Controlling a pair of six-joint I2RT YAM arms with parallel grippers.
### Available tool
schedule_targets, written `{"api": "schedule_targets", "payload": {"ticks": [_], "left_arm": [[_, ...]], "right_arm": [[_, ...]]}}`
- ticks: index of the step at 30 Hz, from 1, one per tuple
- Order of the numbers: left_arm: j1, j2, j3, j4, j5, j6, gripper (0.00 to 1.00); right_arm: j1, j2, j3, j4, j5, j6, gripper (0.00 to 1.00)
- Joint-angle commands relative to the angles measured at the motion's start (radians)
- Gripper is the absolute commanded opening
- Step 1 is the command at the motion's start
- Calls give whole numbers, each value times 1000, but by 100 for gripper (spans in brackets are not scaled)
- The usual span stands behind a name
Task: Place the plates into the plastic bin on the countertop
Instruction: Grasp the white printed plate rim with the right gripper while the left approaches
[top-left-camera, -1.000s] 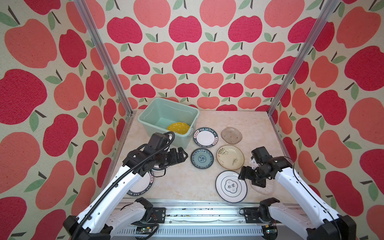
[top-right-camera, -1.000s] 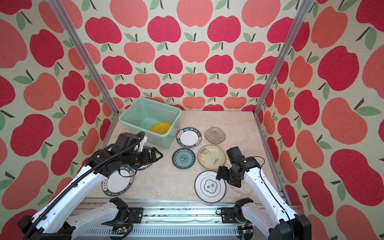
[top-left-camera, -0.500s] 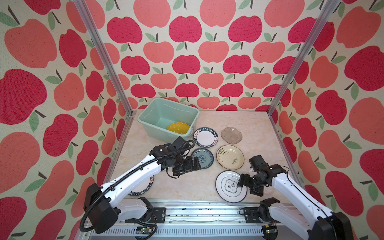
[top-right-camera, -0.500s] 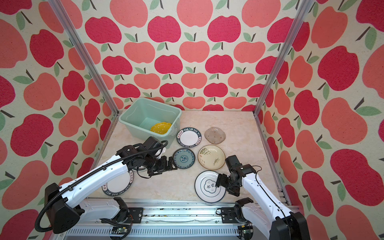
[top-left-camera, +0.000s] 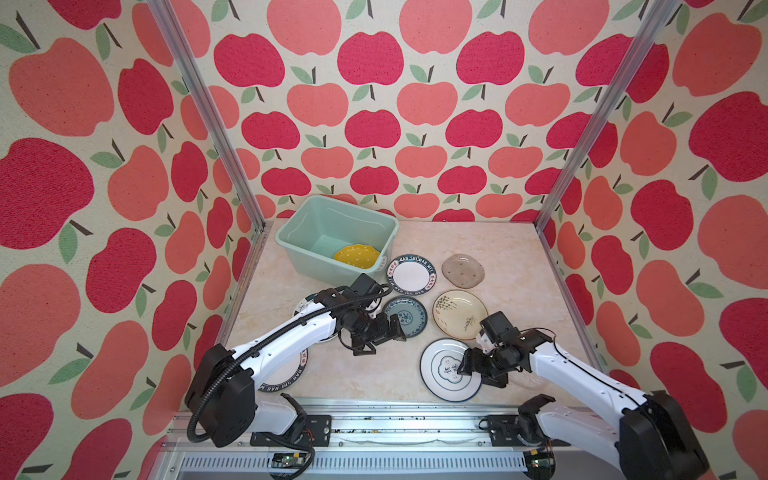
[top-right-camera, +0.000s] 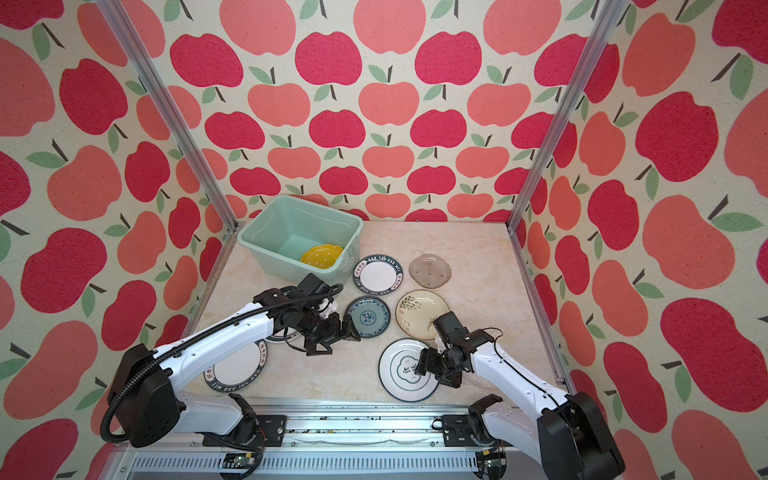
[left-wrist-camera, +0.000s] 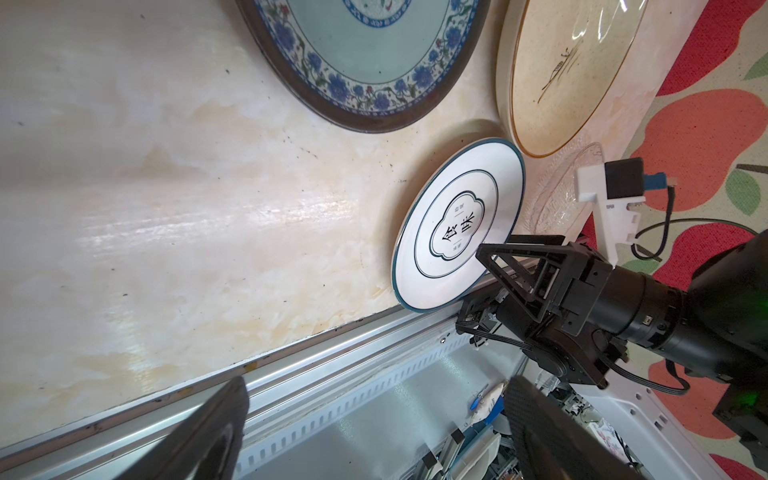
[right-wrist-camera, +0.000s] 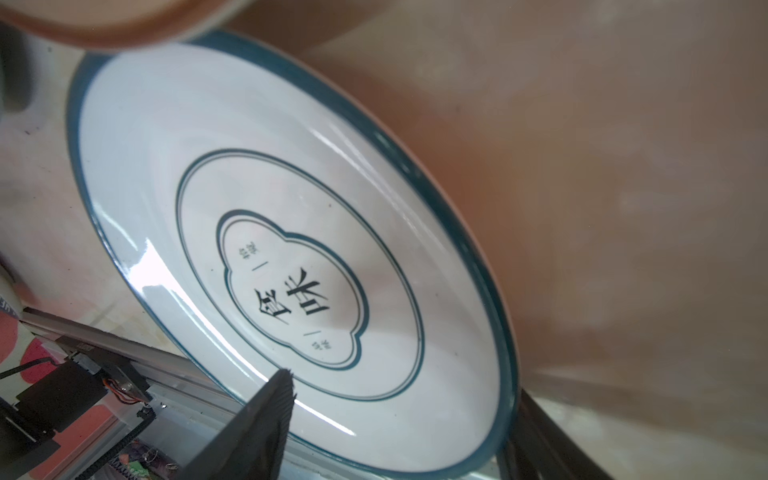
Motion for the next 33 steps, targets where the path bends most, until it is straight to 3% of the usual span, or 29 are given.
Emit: {"api": "schedule_targets", "payload": {"ticks": [1, 7, 12, 20, 25, 29, 33], "left_arm": [[23, -4, -10, -22, 9, -36, 97], [61, -23, -60, -11, 30, -81, 94], [55, 15, -29, -13, 50, -29, 93], [29, 53, -26, -19, 28, -33, 90], [70, 64, -88, 104, 130, 28, 90], [55, 130, -86, 154, 181, 130, 92], [36, 177, -119, 250, 219, 144, 91]], "right_arm": [[41, 21, 8, 96, -48, 3, 73], [85, 47, 32, 135, -78, -36, 72], [80, -10, 19, 116, -51, -54, 76], [-55, -135, -79, 161, -129, -59, 77], [-94, -157, -90, 164, -148, -86, 77], [-102, -153, -103, 196, -181, -103, 75], [-104, -134, -126, 262, -220, -97, 72]]}}
